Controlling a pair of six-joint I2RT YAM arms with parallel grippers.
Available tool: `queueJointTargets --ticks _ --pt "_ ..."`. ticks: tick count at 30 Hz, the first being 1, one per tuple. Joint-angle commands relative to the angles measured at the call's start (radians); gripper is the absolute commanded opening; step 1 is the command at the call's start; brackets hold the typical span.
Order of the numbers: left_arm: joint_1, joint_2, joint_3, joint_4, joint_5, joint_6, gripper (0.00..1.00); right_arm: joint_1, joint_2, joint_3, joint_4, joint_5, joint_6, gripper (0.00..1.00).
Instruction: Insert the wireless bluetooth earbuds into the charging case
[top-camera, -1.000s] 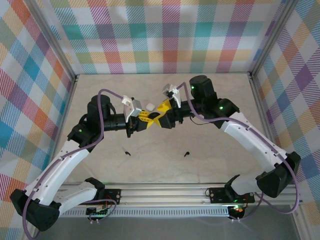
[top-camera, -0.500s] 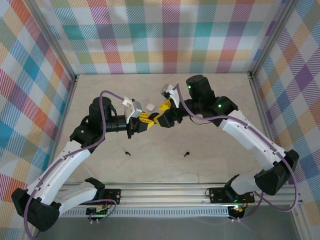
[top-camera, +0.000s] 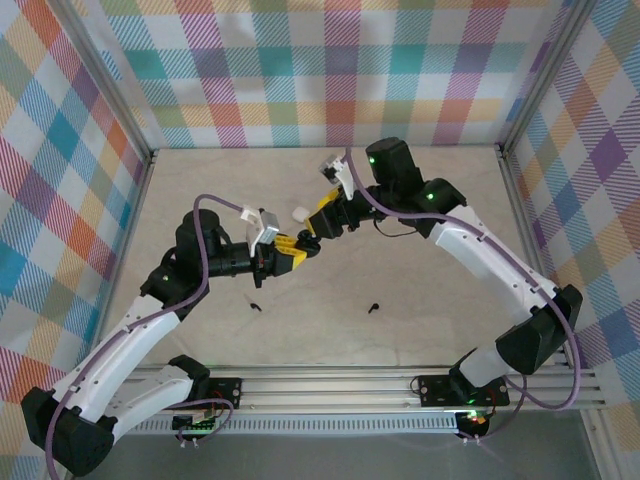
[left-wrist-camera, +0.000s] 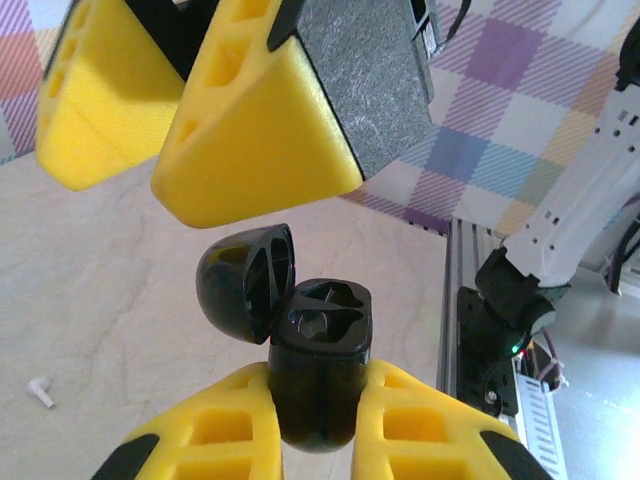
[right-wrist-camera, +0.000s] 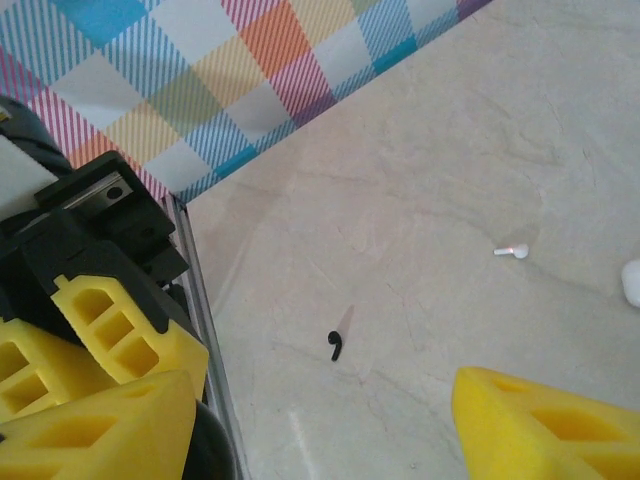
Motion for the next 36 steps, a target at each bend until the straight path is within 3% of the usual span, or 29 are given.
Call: queueJointTargets --ticks 1,9,17,21,28,36 --pt "-0.006 -0.021 -0.028 0.06 -0.093 -0.07 0.0 -0.014 -0.031 -0.003 0.01 -0.01 0.114 0.69" --pt "0.006 -0.051 -0.137 0.114 -0.226 -0.167 0.0 -0.101 -0.102 -0.073 -0.076 0.017 0.338 0.69" --pt "0.008 -0.054 -0.218 0.16 -0.272 -0.206 0.0 -0.2 -0.229 -0.42 -0.149 0.157 0.571 0.59" --pt "0.01 -0.046 -0.232 0.164 -0.272 -0.204 0.0 -0.202 -0.301 -0.629 -0.071 0.197 0.679 0.56" --pt "0.01 -0.037 -0.26 0.185 -0.255 -0.206 0.0 -0.197 -0.354 -0.883 0.08 0.287 0.788 0.33" --pt "0.01 -0.071 -0.301 0.188 -0.267 -0.219 0.0 -0.184 -0.255 -0.964 0.189 0.34 0.808 0.3"
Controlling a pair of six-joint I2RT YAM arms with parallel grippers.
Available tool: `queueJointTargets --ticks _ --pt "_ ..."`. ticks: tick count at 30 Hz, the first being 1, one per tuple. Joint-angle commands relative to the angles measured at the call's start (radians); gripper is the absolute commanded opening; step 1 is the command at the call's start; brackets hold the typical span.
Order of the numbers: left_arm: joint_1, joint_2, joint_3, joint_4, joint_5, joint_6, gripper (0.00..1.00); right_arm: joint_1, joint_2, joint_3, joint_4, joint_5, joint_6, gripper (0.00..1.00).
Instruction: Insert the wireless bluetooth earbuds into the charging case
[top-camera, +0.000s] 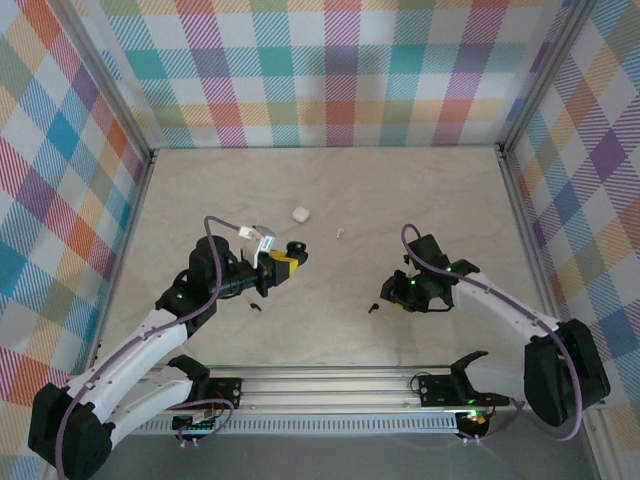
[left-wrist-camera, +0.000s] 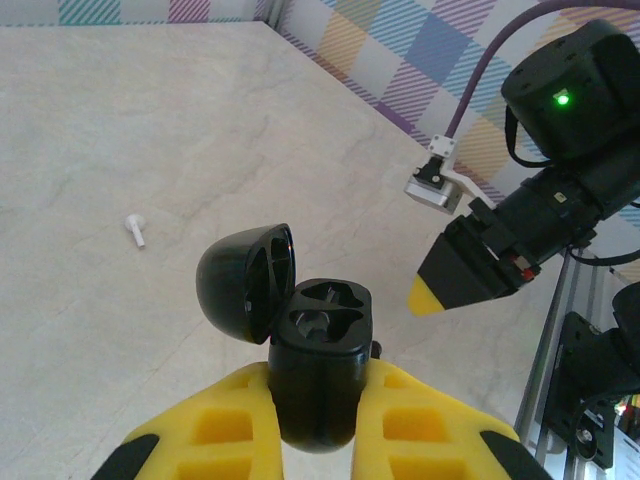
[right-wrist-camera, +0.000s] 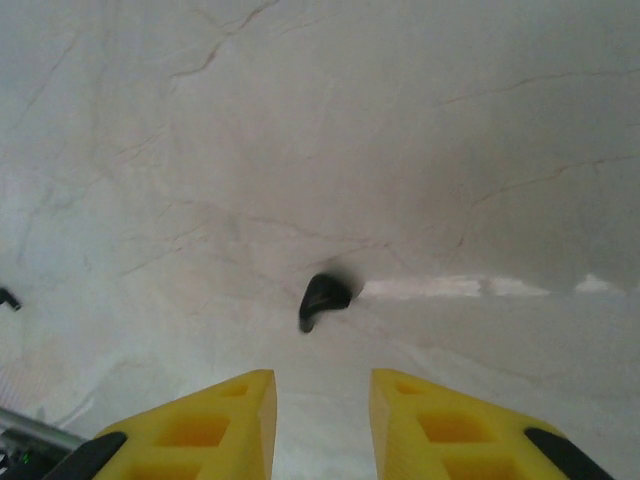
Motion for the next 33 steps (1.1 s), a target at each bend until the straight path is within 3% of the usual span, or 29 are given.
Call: queueJointTargets --ticks 1,4,7,9,19,33 --pt "0.007 -0.032 -0.021 0.034 -0.008 -0.017 0.0 0.014 0.049 -0.018 0.082 0.036 0.034 0.3" --pt "0.008 -0.039 -0.026 0.034 -0.016 -0.018 0.0 0.032 0.095 -0.012 0.105 0.033 0.043 0.32" --pt "0.008 -0.036 -0.029 0.031 -0.024 -0.018 0.0 0.051 0.133 -0.01 0.129 0.03 0.065 0.42" --pt "0.008 -0.033 -0.032 0.037 -0.026 -0.021 0.0 0.063 0.155 -0.01 0.14 0.032 0.078 0.43" --pt "0.01 -0.028 -0.037 0.044 -0.028 -0.018 0.0 0.105 0.191 0.001 0.136 0.063 0.102 0.33" --pt "0.014 -0.065 -0.046 0.021 -0.034 -0.018 0.0 0.133 0.246 0.023 0.152 0.071 0.099 0.32"
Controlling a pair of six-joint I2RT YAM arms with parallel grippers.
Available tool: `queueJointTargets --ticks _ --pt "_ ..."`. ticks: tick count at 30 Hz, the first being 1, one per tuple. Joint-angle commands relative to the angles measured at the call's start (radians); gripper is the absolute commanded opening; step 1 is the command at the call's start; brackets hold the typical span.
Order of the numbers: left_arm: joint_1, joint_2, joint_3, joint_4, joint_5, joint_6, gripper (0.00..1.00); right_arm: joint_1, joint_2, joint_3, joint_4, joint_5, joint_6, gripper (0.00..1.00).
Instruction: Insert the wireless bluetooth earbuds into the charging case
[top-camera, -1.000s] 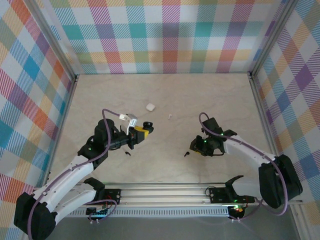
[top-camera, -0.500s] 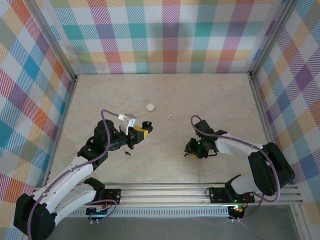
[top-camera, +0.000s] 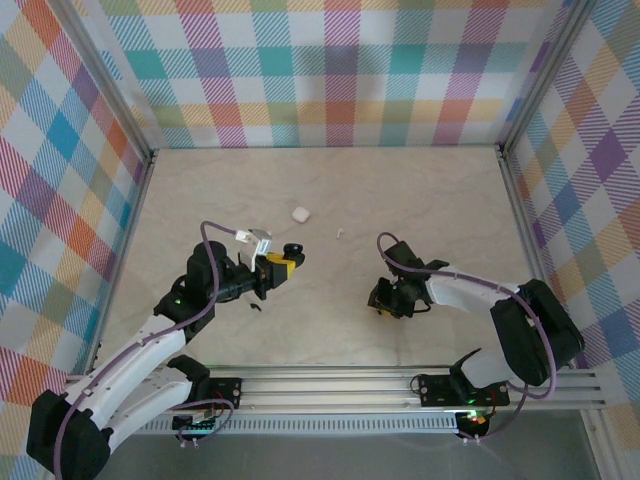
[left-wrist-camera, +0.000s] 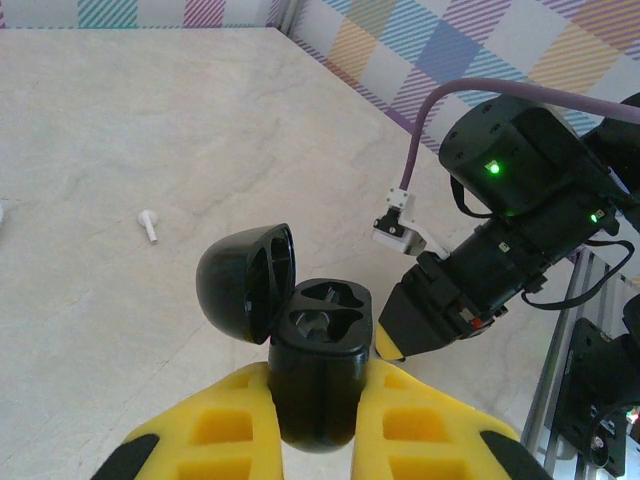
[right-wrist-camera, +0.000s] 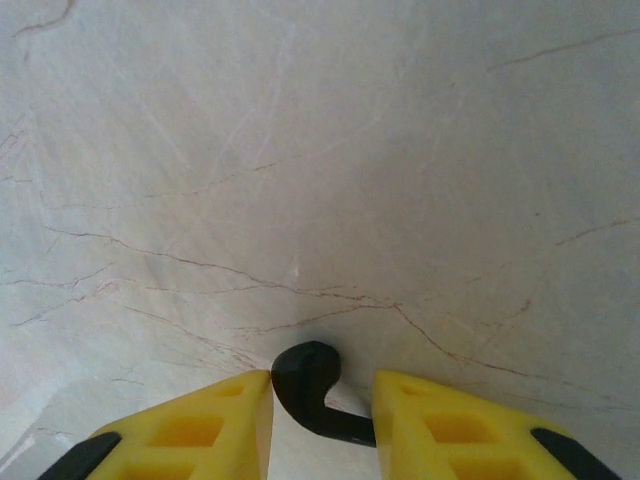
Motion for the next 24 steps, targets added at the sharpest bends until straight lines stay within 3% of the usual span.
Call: queueJointTargets --ticks 1,24 --pt "0.009 -0.026 -0.008 0.002 -0.009 -0.003 0.0 0.013 0.034 0.023 0.025 0.009 0.002 0.32" --pt "0.01 -0.061 -0.022 -0.011 -0.02 -0.011 0.0 0.057 -0.027 0.045 -0.026 0.026 0.038 0.34"
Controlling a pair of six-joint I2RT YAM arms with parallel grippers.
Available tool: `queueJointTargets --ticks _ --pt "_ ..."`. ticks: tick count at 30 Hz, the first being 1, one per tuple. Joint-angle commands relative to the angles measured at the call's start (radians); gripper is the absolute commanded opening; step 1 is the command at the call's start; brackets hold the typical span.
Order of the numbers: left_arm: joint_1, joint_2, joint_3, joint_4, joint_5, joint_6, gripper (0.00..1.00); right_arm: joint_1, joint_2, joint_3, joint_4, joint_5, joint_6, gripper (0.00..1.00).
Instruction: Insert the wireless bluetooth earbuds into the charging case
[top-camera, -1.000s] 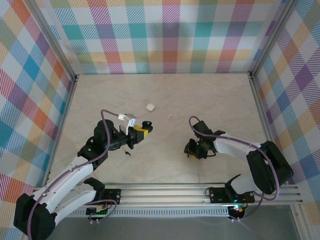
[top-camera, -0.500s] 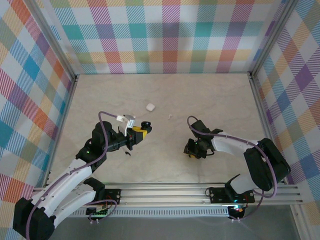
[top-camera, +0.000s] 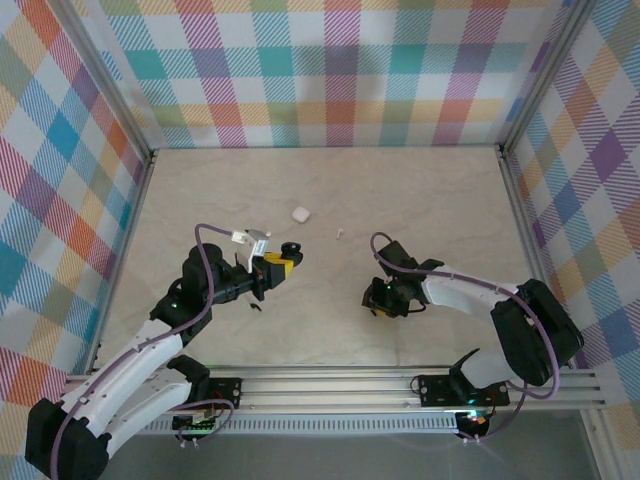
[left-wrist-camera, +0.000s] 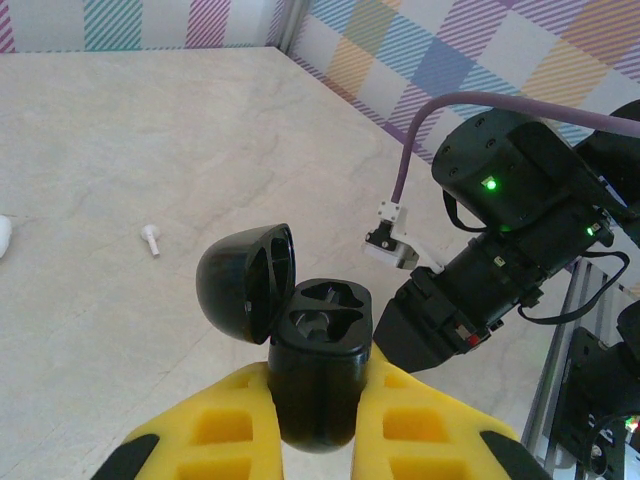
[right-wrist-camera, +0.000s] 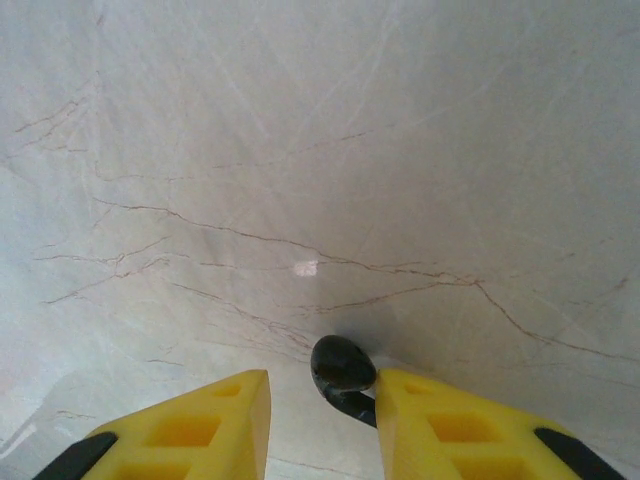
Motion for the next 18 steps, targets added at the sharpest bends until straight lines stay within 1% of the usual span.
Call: queueJointTargets --ticks 1,5,10,13,18 --pt "0.01 -0.02 -0.017 -0.011 -0.011 -0.007 0.0 0.008 -0.028 0.011 -0.012 0.008 0.017 0.34" --pt "0.009 -0.023 -0.016 -0.013 -0.011 -0.008 0.0 0.007 -0.051 0.001 -0.002 0.006 0.018 0.34" --pt "0.01 -0.026 -0.013 -0.015 -0.01 -0.011 0.0 0.007 -0.071 0.018 -0.042 0.03 -0.033 0.34" --pt "0.01 -0.031 -0.015 -0.019 -0.01 -0.012 0.0 0.007 -0.071 0.041 -0.07 0.042 -0.095 0.34" --pt "0.009 -0.042 -0.017 -0.026 -0.011 -0.013 0.0 0.009 -0.025 0.122 -0.142 0.033 -0.252 0.34"
